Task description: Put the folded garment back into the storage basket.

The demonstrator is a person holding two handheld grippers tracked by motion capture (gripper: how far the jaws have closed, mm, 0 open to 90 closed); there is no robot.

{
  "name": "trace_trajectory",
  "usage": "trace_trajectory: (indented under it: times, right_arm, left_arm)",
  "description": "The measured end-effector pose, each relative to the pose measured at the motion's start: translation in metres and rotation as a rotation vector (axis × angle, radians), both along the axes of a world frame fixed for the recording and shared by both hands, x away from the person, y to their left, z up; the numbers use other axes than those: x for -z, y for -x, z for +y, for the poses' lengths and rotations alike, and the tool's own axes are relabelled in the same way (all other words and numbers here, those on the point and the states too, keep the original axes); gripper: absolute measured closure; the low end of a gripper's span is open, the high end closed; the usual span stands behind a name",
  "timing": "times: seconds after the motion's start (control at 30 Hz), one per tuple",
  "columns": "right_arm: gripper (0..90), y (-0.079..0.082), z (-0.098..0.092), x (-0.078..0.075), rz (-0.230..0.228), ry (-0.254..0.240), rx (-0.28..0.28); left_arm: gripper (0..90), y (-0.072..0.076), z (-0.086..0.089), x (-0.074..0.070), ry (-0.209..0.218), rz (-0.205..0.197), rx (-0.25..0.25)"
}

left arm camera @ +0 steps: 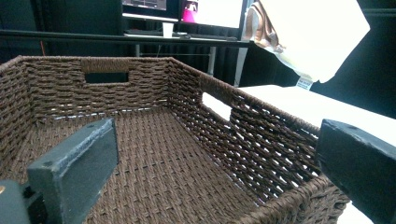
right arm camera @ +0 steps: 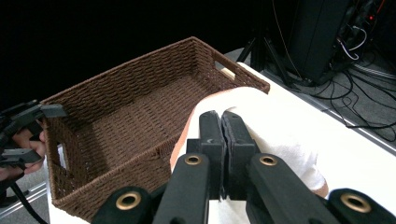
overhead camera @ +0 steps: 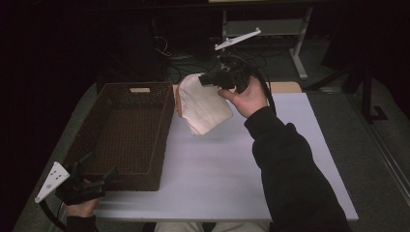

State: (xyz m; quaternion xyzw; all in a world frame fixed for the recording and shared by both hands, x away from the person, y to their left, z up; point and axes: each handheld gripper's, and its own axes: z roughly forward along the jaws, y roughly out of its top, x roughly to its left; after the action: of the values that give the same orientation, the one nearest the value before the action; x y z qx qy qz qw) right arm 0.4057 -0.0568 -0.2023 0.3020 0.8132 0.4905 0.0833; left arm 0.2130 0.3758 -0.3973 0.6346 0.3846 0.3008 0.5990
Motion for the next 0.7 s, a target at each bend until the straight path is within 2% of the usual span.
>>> trace_trajectory:
  times: [0.7]
  right_arm:
    - [87.0,-0.003,0.035,-0.028,-0.024,-0.023,-0.059]
  left_arm:
    - [0.0,0.000,0.001,0.000,0.004,0.000,-0.001]
